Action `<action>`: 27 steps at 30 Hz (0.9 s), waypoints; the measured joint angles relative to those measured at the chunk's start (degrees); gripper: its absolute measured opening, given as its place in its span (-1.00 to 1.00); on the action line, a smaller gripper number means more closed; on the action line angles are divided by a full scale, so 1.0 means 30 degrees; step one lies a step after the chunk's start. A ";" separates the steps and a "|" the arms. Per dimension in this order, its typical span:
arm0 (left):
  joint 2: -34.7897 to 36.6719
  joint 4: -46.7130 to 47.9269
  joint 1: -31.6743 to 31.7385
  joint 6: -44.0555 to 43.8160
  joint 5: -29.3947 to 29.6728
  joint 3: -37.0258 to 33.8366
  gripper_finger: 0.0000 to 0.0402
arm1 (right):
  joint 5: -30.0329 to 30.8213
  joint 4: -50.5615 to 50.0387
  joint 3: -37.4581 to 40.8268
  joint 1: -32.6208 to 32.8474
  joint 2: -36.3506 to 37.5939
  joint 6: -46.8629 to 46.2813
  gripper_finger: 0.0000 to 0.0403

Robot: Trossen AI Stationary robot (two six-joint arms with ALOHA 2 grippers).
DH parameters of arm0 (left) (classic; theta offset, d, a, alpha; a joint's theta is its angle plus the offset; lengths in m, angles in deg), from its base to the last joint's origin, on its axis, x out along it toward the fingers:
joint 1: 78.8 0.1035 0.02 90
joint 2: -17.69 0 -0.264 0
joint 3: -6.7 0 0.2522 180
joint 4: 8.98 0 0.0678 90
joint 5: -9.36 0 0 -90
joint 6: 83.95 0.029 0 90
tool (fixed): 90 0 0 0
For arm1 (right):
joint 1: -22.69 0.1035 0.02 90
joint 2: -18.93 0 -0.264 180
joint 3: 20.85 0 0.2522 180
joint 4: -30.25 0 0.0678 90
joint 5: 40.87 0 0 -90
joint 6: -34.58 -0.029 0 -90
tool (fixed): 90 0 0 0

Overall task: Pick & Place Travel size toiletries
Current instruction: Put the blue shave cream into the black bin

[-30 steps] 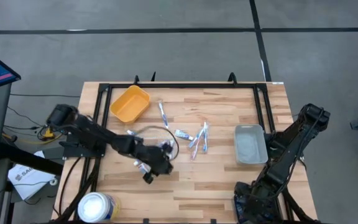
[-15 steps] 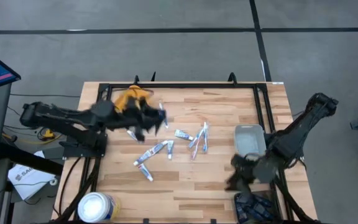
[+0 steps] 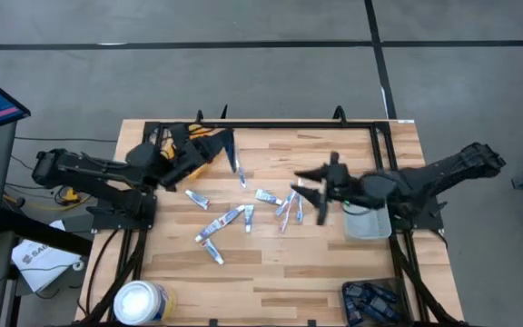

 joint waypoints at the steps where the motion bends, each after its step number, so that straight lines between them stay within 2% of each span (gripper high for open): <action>1: -0.0367 -0.0612 0.0000 -0.0161 0.0109 0.0000 -0.31 | 0.0060 0.0005 -0.0590 -0.0370 -0.0589 0.0871 -0.20; 5: -0.1735 -0.2660 0.0000 -0.0702 0.0713 -0.0015 -0.33 | 0.0852 -0.1027 -0.3395 -0.1251 -0.3295 0.4011 -0.19; 7: -0.2118 -0.3254 0.0000 -0.0973 0.0918 -0.0015 -0.32 | 0.1968 -0.2134 -0.4949 -0.1349 -0.4654 0.5170 -0.12; 11: -0.2314 -0.3404 0.0000 -0.1507 0.1540 -0.0015 -0.31 | 0.3860 -0.4109 -0.8029 -0.1296 -0.6992 0.6361 0.11; 16: -0.2314 -0.3476 0.0009 -0.1501 0.2033 -0.0015 -0.32 | 0.3957 -0.5310 -1.0910 -0.1316 -0.9209 0.6685 0.36; 21: -0.1945 -0.3707 0.0277 -0.1455 0.1814 -0.0010 -0.32 | 0.4495 -0.5694 -1.1879 -0.1316 -0.9895 0.7113 0.39; 27: -0.1986 -0.3693 0.0270 -0.1529 0.0412 -0.0015 -0.31 | 0.4423 -0.5599 -1.2075 -0.1253 -0.9787 0.8043 0.40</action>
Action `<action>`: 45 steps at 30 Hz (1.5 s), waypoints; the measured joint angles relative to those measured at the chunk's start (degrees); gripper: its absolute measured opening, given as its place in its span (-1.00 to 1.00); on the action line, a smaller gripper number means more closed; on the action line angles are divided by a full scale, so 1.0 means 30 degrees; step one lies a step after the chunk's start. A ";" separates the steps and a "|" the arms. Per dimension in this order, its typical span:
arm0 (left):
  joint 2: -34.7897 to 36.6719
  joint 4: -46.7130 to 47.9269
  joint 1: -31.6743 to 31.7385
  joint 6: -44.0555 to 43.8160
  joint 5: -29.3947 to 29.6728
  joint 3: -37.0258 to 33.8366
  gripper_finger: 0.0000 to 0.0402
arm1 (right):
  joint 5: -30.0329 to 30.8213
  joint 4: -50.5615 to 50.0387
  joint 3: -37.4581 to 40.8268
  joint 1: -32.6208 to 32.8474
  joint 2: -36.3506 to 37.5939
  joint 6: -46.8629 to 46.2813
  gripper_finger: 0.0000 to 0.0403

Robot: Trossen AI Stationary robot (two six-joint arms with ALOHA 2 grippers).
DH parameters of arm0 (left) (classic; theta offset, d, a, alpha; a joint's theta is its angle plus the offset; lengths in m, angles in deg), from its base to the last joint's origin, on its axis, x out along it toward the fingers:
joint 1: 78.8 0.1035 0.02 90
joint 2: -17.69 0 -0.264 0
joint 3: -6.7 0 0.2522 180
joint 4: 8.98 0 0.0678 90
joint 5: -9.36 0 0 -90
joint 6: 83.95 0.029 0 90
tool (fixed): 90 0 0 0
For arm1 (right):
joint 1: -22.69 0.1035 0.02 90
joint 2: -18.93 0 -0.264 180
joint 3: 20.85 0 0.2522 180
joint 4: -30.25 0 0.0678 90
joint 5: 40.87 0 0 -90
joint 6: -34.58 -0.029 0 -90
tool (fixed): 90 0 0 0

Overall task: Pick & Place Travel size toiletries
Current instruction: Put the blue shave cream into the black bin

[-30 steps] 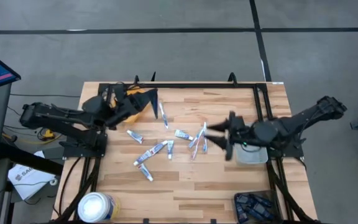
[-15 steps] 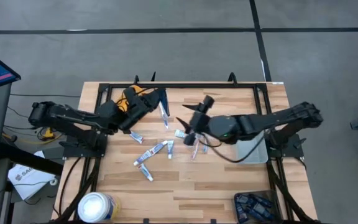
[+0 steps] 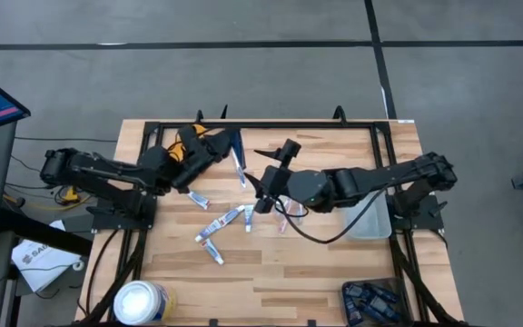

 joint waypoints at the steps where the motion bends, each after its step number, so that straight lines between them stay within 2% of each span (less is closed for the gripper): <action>1: 0.0000 0.0036 0.0000 0.0042 -0.0151 0.0000 -0.31 | -0.0007 0.0310 -0.0012 0.0060 -0.0007 0.0004 0.40; 10: -0.0007 -0.0009 0.0058 -0.0066 -0.0496 0.0000 -0.31 | -0.0252 0.1400 -0.0015 0.0000 0.0459 0.0680 0.40; 15: -0.0070 -0.0034 0.0007 -0.0066 -0.0564 0.0002 -0.31 | -0.1525 0.1753 -0.0015 -0.0118 0.0466 0.0842 0.40; 20: -0.0188 -0.0040 0.0000 -0.0063 -0.1057 0.0000 -0.31 | -0.1895 0.1984 -0.0006 -0.0312 0.0219 0.0835 0.40; 33: -0.0189 -0.0034 0.0000 -0.0031 -0.1878 0.0000 -0.31 | -0.1853 0.2057 -0.0007 -0.0303 0.0233 0.0831 0.38; 39: -0.0189 -0.0031 0.0000 -0.0018 -0.1966 0.0000 -0.31 | -0.1144 0.1831 -0.0007 -0.0143 0.0233 0.0843 0.27; 45: -0.0189 -0.0082 0.0000 -0.0060 -0.2428 0.0000 -0.31 | -0.0493 0.1631 -0.0007 0.0105 0.0308 0.0989 0.07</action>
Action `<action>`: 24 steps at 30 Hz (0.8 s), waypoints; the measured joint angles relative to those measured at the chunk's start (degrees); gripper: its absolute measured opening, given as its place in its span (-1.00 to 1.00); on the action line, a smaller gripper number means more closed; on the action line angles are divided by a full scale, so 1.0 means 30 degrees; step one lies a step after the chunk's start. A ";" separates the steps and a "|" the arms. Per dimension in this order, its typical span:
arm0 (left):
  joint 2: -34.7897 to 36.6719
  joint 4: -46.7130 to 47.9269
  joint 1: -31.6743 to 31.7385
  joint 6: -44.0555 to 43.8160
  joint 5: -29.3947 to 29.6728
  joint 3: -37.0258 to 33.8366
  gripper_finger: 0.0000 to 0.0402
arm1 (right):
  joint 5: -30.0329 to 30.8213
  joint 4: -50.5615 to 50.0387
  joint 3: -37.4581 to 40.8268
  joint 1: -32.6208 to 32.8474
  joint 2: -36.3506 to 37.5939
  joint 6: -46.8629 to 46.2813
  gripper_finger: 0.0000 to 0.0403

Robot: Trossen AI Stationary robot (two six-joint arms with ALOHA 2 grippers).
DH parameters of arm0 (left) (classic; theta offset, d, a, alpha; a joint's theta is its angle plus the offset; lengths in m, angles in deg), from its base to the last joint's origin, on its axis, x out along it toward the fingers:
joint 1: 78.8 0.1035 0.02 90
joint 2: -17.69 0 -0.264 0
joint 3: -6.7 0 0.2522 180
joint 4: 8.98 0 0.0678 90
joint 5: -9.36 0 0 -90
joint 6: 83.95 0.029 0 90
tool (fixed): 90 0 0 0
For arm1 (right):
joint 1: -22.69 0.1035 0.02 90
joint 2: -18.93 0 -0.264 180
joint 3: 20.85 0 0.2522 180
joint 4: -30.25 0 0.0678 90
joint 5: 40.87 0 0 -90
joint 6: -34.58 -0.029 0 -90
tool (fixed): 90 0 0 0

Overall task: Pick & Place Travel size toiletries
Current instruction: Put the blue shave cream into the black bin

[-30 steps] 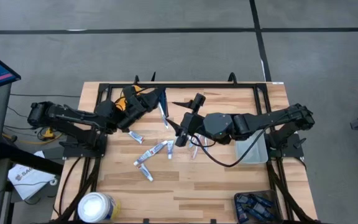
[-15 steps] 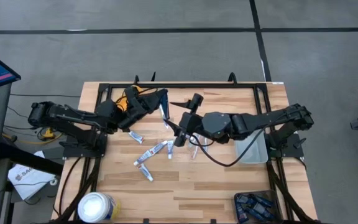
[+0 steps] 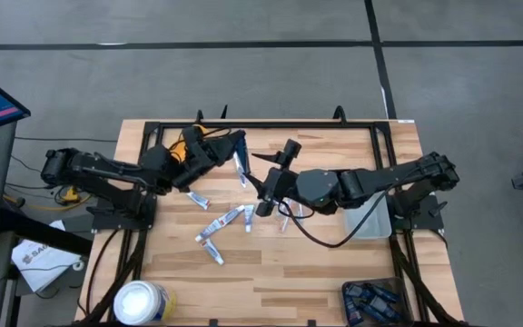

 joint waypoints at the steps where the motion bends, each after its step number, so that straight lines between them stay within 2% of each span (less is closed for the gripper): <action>1: 0.0007 -0.0007 0.0007 0.0000 -0.0052 0.0007 -0.31 | 0.0255 0.0032 0.0000 -0.0001 0.0005 -0.0016 0.03; 5: 0.0007 0.0013 0.0017 0.0002 -0.0257 0.0007 -0.31 | 0.1711 0.0087 0.0007 -0.0115 0.0006 -0.0101 -0.17; 16: 0.0007 0.0065 -0.0015 -0.0011 -0.0430 0.0007 -0.31 | 0.1948 0.0288 0.0007 -0.0169 0.0042 -0.0146 -0.91; 24: 0.0007 0.0074 -0.0022 -0.0001 -0.0875 0.0007 -0.29 | 0.2090 0.0078 0.0007 0.0471 0.0369 -0.0018 -0.97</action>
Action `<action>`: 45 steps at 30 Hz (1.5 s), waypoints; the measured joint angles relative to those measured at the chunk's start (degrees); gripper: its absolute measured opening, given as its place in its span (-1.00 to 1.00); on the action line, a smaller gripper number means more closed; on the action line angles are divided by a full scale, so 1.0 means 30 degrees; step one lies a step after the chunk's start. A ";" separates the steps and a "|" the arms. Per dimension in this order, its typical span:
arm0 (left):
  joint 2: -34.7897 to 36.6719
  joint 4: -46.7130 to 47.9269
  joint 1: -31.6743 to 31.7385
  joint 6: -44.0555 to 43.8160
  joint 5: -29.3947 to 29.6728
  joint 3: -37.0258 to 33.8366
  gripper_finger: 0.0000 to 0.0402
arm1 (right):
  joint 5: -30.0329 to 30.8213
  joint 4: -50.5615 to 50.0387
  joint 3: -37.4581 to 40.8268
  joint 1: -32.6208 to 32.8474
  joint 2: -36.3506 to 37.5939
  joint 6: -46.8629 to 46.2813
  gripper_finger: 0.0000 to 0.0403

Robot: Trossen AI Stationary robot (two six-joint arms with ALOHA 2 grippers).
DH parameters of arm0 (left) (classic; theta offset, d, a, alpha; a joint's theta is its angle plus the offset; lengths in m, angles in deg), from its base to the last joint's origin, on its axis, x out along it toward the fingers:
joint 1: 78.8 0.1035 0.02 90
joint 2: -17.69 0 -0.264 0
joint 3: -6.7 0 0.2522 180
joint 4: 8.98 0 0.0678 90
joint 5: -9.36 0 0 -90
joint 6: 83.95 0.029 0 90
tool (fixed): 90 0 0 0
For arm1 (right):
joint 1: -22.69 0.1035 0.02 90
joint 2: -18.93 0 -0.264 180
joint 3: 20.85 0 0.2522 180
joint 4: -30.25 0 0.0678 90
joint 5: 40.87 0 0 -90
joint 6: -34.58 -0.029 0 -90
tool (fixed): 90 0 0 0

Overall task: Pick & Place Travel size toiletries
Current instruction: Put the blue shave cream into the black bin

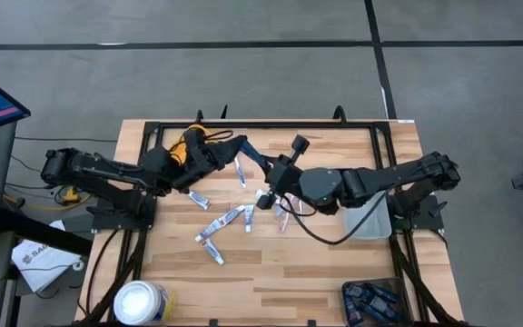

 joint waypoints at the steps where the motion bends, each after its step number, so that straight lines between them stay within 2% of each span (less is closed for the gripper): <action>1: 0.0000 -0.0040 0.0000 0.0043 -0.0399 0.0004 -0.27 | -0.0036 -0.0039 0.0000 0.0154 0.0190 0.0004 -0.97; 4: 0.0131 -0.0151 0.0000 0.0208 -0.1412 0.0028 -0.18 | -0.0061 -0.0738 0.0036 0.0677 0.1065 -0.0615 -0.98; 7: 0.0118 0.0063 0.0016 0.0601 -0.2468 0.0000 -0.09 | -0.0057 -0.2578 -0.0015 0.1268 0.2332 -0.2510 -0.99; 10: 0.0269 0.0065 0.0029 0.1816 -0.4431 -0.0007 -0.02 | -0.0218 -0.6245 -0.0044 0.2136 0.3538 -0.6015 -0.99; 12: 0.0335 -0.0081 0.0022 0.2532 -0.5855 0.0007 -0.01 | -0.1144 -0.9900 -0.0036 0.2880 0.4181 -0.9633 -0.99; 15: 0.0464 0.0220 0.0021 0.3494 -0.7897 -0.0024 -0.02 | -0.3790 -1.5905 -0.0036 0.4115 0.4758 -1.6945 -0.99; 18: 0.0532 0.0397 0.0022 0.3666 -0.9533 -0.0022 -0.05 | -0.7156 -2.0686 -0.0017 0.5743 0.4302 -2.3293 -1.00; 23: 0.0583 0.1339 0.0022 0.3688 -1.1042 -0.0022 -0.10 | -1.4659 -2.4757 0.0000 0.8309 0.2188 -2.8952 -1.00; 28: 0.0576 0.1511 0.0022 0.3625 -1.1788 -0.0022 -0.13 | -2.1331 -2.4492 0.0000 1.0656 -0.0011 -3.0667 -1.00; 33: 0.0576 0.1677 0.0022 0.3586 -1.2174 -0.0022 -0.13 | -2.6478 -2.4310 0.0006 1.2237 -0.1571 -3.1226 -1.00; 38: 0.0576 0.1990 0.0022 0.3579 -1.2253 -0.0022 -0.13 | -2.8870 -2.4365 0.0007 1.2661 -0.3087 -3.0217 -1.00; 45: 0.0576 0.2083 0.0022 0.3571 -1.2246 -0.0022 -0.13 | -2.9304 -2.4430 0.0007 1.2606 -0.5254 -2.7763 -1.00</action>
